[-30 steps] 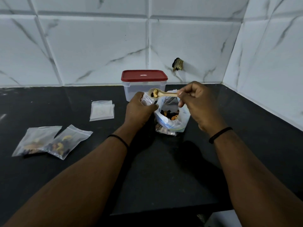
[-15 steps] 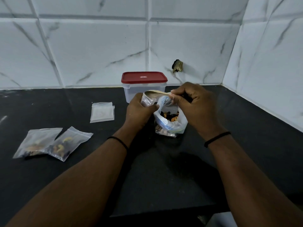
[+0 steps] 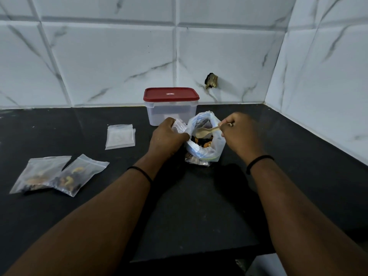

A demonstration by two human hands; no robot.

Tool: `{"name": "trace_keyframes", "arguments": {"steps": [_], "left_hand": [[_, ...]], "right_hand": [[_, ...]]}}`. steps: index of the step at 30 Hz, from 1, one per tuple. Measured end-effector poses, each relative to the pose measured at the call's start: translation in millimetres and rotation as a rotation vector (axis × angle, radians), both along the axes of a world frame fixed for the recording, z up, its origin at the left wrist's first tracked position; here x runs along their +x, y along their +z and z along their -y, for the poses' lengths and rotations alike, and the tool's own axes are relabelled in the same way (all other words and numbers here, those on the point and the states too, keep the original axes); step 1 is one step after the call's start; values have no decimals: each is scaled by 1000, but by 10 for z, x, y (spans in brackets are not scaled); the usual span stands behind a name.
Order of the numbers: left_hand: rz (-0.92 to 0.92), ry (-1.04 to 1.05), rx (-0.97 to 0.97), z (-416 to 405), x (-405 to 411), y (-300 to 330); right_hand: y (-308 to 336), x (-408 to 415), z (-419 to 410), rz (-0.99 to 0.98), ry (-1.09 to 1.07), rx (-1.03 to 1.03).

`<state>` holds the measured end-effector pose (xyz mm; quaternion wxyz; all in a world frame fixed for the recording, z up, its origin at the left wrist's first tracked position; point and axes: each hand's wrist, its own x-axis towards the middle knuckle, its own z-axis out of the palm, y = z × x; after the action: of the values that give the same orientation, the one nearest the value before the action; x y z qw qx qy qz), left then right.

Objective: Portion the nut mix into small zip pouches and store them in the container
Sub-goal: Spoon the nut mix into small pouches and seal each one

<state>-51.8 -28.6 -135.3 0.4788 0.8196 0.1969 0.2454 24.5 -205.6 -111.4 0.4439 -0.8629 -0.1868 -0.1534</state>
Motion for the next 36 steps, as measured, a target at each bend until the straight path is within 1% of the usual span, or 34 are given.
{"name": "trace_keyframes", "arguments": {"steps": [5,9,15,21,24,26,31,36], "left_hand": [[14,21,2,-5,-1,-11],[20,23,-3,-1,10,-15],[49,50,-6,5,-9,-1],[37,74,61,12,-19,2],[29,82,79,19,-7,3],[25,85,71,13,-6,3],[55,90,28,2,-33,6],[77,79,-51,1,-47,8]], "right_hand": [[39,-4,43,-185,117,144],[53,-5,25,-288,131,200],[75,10,44,-496,154,302],[167,0,169,-527,226,276],[145,28,131,-568,212,335],[96,46,81,-589,183,381],[-13,96,32,-642,150,411],[-66,112,8,-636,132,469]]}}
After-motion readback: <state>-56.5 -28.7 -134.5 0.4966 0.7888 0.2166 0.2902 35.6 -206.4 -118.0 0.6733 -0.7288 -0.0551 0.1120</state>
